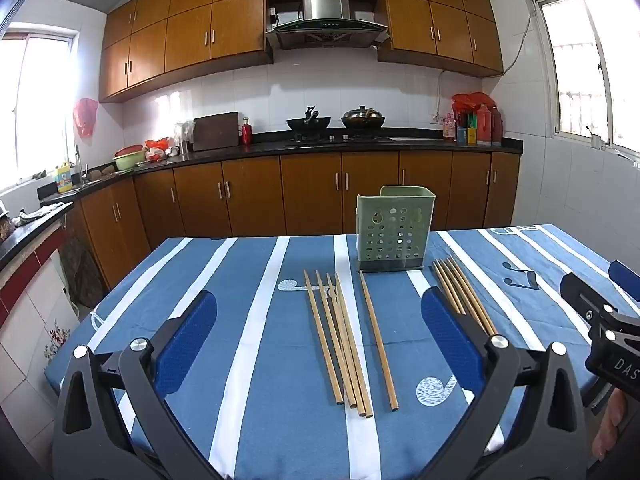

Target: Organize utensils

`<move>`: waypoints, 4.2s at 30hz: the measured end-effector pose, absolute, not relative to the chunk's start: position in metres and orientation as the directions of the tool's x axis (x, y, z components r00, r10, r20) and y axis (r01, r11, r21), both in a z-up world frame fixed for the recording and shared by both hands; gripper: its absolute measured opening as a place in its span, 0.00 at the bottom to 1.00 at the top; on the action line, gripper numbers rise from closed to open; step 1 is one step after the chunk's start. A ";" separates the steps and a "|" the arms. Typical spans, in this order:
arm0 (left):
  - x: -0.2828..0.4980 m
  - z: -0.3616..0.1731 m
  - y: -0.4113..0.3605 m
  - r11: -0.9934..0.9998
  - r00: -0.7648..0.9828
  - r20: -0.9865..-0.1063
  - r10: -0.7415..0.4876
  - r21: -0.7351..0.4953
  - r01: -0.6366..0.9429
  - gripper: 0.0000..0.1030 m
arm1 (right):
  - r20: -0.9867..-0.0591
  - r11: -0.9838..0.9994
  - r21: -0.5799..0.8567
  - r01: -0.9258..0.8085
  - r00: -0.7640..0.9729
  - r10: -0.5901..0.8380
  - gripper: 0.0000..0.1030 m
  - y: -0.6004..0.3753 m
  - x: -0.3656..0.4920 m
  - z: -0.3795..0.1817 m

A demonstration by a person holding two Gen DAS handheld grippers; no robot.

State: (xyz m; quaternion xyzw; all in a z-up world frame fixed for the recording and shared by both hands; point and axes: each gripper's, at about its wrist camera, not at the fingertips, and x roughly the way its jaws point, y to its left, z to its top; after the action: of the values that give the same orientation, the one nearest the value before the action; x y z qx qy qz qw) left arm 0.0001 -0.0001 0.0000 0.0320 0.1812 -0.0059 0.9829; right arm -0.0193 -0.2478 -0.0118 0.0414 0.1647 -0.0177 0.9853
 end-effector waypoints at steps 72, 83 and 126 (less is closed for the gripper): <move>-0.001 0.000 0.000 0.998 0.931 -0.365 -0.002 0.055 0.024 0.98 | -0.332 0.996 0.079 0.049 0.943 -0.020 0.96 -0.246 -0.018 -0.013; 0.032 -0.032 0.017 0.999 0.859 -0.510 0.031 0.007 -0.032 0.98 | -0.467 0.987 0.119 0.108 0.883 -0.040 0.96 -0.262 0.017 -0.044; 0.141 -0.102 0.032 0.994 0.583 -0.806 -0.107 -0.064 0.093 0.26 | -0.790 0.978 0.081 0.190 0.611 -0.053 0.08 -0.305 0.176 -0.120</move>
State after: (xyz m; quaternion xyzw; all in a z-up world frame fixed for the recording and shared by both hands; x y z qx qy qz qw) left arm 0.1410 0.0316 -0.1015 -0.0074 0.4534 -0.0562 0.8895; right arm 0.1758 -0.3048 -0.1196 0.0784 0.4357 -0.0681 0.8941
